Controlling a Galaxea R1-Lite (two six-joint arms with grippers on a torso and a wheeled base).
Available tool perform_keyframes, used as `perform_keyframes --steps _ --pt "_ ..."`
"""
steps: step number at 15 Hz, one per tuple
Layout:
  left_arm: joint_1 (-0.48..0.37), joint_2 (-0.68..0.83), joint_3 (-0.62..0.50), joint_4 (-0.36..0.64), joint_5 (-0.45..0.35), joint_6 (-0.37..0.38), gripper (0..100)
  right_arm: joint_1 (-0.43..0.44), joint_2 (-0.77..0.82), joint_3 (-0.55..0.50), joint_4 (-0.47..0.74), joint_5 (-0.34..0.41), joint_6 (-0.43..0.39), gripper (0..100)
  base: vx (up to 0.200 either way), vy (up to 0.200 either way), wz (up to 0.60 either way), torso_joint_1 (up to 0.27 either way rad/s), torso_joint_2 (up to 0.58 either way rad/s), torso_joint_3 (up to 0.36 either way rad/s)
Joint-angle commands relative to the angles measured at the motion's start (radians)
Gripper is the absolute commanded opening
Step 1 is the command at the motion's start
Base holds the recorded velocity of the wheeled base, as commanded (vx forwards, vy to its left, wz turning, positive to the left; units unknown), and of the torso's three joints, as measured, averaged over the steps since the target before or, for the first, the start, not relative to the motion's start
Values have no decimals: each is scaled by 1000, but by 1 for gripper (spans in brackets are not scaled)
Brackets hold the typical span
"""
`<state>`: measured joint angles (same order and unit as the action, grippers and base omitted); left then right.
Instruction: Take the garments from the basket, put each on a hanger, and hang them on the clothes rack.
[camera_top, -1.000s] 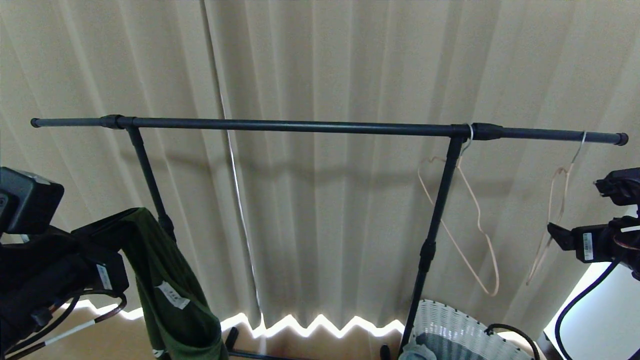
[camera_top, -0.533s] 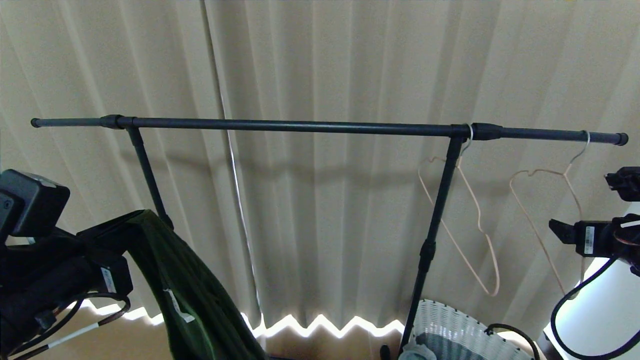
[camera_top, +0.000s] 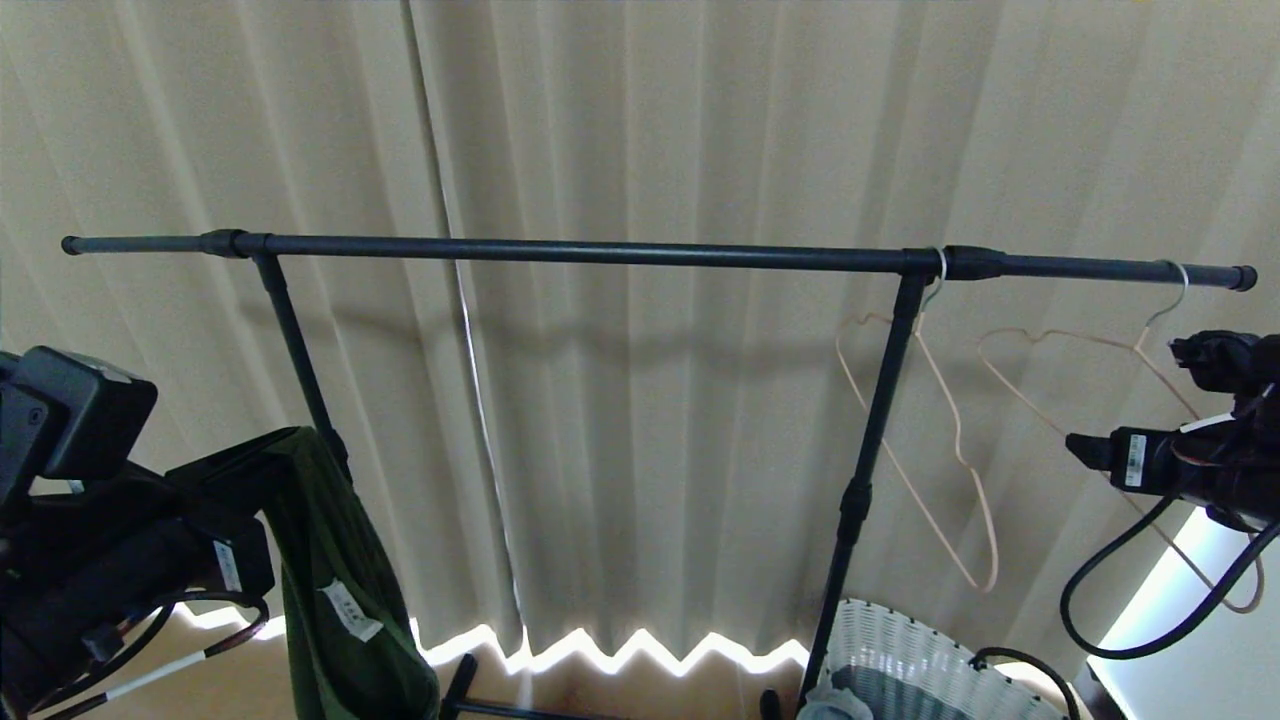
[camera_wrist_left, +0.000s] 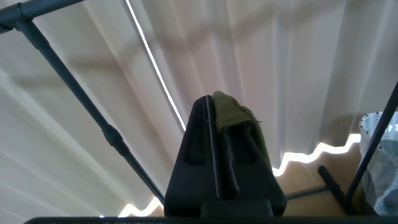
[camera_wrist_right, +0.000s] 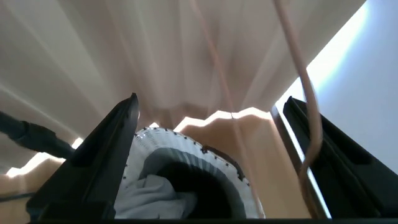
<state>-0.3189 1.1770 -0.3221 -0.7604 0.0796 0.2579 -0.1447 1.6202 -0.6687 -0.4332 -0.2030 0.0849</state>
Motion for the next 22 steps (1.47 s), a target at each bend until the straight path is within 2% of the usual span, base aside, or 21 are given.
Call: perform_keyframes --steps 1,14,20,21,22 --pt "0 6 0 0 0 0 0 8 1 -14 30 0 1 100 0 0 0 0 0 0" --pt "0 16 -2 0 2 0 0 30 -33 -15 31 -16 -5 100 0 0 0 0 0 0" --pt "0 15 0 0 2 0 0 -12 -8 -22 28 -18 -27 100 0 0 0 0 0 0" --pt "0 16 0 0 2 0 0 -12 -10 -17 28 -18 -27 0 0 0 0 0 0 0" --pt "0 16 0 0 2 0 0 -12 -11 -17 28 -18 -27 0 0 0 0 0 0 0"
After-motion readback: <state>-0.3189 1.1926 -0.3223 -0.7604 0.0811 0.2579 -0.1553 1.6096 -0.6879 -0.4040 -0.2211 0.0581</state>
